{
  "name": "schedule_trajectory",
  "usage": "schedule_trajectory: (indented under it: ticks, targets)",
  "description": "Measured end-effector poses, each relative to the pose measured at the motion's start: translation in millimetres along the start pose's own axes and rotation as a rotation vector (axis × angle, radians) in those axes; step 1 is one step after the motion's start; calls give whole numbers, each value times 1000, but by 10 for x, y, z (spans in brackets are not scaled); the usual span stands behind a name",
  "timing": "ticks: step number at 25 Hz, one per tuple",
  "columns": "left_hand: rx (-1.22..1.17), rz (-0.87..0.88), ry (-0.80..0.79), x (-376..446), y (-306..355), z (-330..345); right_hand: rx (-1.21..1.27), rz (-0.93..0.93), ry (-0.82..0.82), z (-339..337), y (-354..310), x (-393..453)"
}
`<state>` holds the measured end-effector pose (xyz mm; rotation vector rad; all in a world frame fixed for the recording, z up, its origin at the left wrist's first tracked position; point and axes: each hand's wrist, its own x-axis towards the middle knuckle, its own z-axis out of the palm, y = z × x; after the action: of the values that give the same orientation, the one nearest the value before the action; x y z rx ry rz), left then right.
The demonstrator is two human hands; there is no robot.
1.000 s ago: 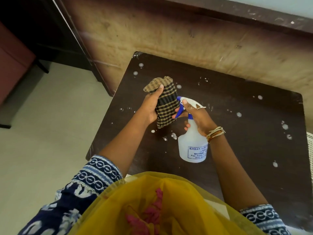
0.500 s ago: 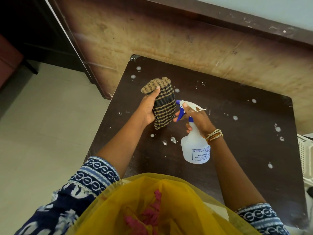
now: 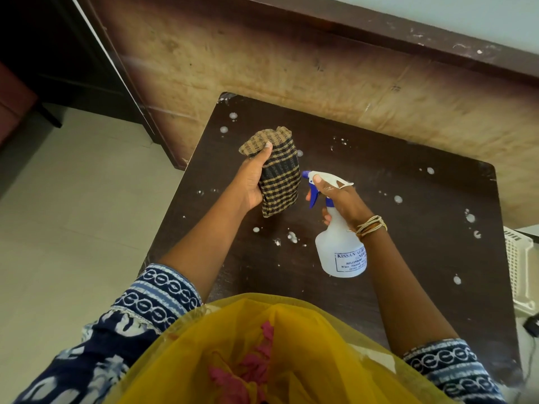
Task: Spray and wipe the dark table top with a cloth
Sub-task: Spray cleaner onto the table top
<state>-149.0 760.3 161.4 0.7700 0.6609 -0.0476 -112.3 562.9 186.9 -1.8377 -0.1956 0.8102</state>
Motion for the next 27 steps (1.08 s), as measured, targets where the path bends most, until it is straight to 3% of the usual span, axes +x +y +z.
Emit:
schedule_trajectory:
  ticks: [4, 11, 17, 22, 27]
  targets:
    - [5, -1, 2, -17, -22, 30, 15, -21, -57, -20, -5, 3]
    - [18, -7, 8, -33, -44, 94, 53, -77, 47, -64, 45, -43]
    - [24, -18, 4, -10, -52, 146, -3, -31, -18, -114, 95, -10]
    - [39, -34, 24, 43, -81, 153, 71, -70, 88, -154, 148, 31]
    - [43, -47, 38, 89, -70, 196, 119, -94, 82, -184, 161, 51]
